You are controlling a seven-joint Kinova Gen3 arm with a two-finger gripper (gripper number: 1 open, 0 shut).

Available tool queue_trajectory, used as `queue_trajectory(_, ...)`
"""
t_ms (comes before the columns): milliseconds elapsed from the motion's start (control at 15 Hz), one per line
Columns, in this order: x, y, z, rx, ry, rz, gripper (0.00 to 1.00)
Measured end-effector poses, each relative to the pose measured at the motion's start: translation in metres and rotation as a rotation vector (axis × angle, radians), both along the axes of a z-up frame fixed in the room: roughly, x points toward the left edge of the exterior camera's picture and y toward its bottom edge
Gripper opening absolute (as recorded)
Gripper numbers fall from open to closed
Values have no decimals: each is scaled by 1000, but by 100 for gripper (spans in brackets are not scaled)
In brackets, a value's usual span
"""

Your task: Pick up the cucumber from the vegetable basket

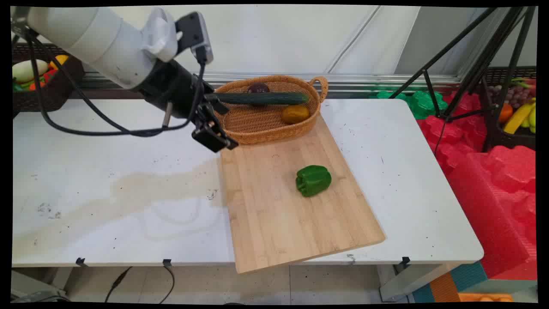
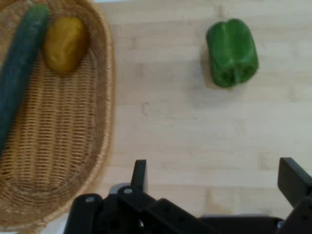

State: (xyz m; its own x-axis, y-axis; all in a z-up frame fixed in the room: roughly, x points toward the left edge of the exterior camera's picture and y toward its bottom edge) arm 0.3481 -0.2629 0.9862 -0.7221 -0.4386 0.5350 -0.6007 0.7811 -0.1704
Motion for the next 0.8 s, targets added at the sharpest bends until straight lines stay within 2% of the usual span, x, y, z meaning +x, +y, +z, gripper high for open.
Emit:
queue_trajectory(333, 11, -21, 17, -76, 38, 50, 100)
queue_trajectory(533, 18, -49, 29, -141, 46, 100, 100)
queue_trajectory(800, 27, -88, 33, -195, 30, 166, 100)
